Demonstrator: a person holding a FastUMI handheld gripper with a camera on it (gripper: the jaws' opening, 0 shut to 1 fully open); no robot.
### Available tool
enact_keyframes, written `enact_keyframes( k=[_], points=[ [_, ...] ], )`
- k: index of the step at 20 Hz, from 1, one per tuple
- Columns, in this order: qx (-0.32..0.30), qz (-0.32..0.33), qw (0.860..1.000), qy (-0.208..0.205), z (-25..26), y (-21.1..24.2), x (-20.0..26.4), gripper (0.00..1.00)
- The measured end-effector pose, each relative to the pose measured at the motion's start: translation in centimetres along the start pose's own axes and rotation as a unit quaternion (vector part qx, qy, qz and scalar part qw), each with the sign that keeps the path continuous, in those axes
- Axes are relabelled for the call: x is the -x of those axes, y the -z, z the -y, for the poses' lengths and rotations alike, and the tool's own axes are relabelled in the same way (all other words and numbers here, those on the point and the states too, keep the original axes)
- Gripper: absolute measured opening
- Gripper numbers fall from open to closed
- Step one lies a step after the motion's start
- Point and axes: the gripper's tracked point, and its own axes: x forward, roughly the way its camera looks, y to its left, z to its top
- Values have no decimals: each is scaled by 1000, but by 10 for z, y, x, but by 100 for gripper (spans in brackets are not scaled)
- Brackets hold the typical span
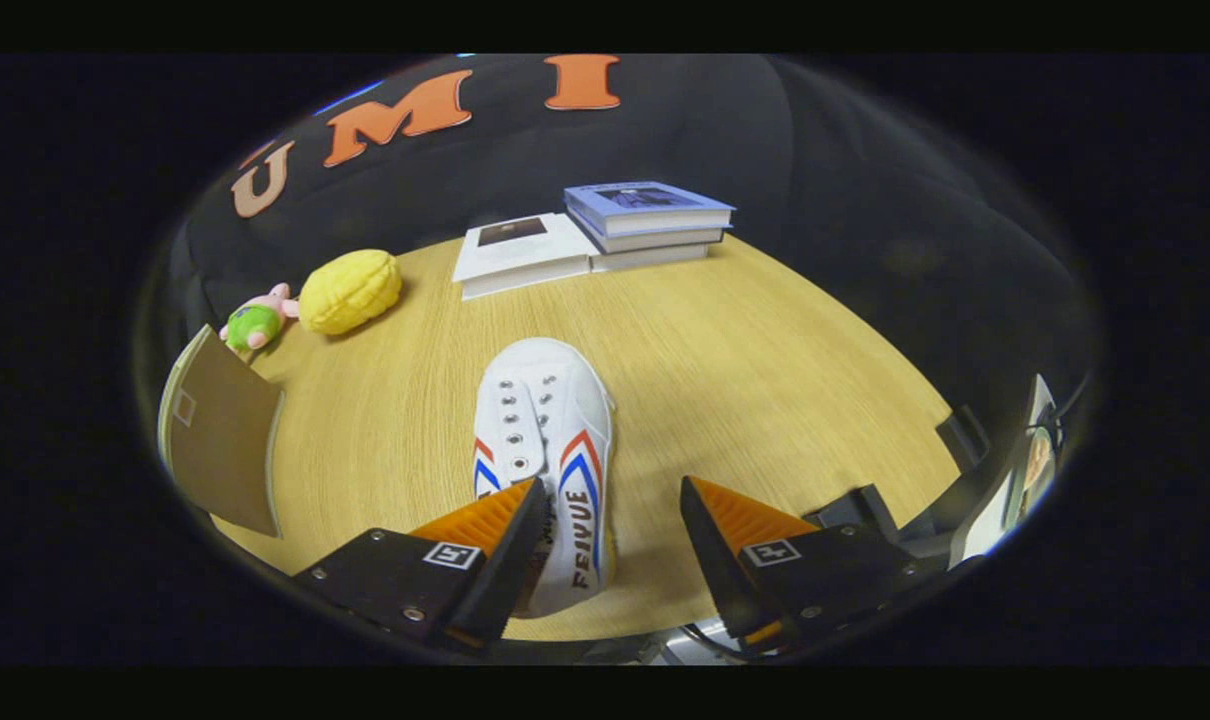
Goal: Open the storage box then place both shoes into the box .Put the left shoe in first, then the right shoe, with the right side of both shoes facing outward in a uniform manner.
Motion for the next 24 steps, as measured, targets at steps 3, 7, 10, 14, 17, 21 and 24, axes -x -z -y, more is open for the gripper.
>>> enact_keyframes(
  k=[3,7,10,14,17,21,24],
  points=[
    [-17,-17,1000,-17,-8,8,-9,70],
    [-35,-18,998,-44,-15,8,-12,41],
    [-63,-14,997,-30,-7,4,-10,19],
    [-105,-3,994,-17,-7,-1,-5,1],
    [-121,23,992,-8,-11,-17,4,1],
    [-151,38,988,-23,-31,-45,23,1],
    [-141,60,988,-33,-56,-68,44,0]
  ],
)
